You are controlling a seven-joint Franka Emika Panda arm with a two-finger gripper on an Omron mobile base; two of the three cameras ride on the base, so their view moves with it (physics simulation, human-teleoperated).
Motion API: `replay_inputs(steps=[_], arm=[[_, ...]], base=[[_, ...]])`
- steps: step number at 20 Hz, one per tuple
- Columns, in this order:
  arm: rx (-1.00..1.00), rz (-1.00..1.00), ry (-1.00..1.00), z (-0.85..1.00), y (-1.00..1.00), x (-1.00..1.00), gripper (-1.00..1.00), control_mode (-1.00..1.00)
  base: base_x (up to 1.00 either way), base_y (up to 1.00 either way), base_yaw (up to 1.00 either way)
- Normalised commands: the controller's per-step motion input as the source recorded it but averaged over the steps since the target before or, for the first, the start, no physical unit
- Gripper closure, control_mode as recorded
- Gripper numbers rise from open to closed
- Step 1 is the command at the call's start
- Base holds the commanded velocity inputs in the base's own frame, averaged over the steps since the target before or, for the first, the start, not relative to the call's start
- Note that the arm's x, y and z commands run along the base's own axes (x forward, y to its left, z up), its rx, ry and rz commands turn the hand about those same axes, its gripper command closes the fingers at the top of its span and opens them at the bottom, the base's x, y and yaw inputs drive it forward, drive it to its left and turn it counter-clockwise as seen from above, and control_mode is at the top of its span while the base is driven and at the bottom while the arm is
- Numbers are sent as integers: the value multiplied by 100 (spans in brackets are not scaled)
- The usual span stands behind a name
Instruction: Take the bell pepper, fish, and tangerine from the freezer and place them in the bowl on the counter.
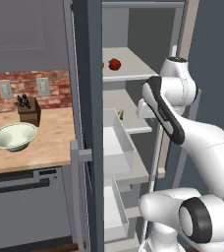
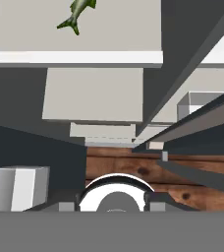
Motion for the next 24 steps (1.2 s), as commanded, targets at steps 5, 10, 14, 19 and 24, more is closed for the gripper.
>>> replay_inputs(steps=[5,10,14,19,24], arm=[[0,0,-1,-1,0,-2,-100,-100],[0,0,0,0,-1,-12,-100,-100],[7,-3,-12,0,6,-7,-100,-100],[11,-9,-18,-4,57,10,-100,-100],[16,-13,-13,-8,52,48,-100,-100]], base=[[0,0,0],[0,0,0],[0,0,0],[0,0,0],[0,0,0]])
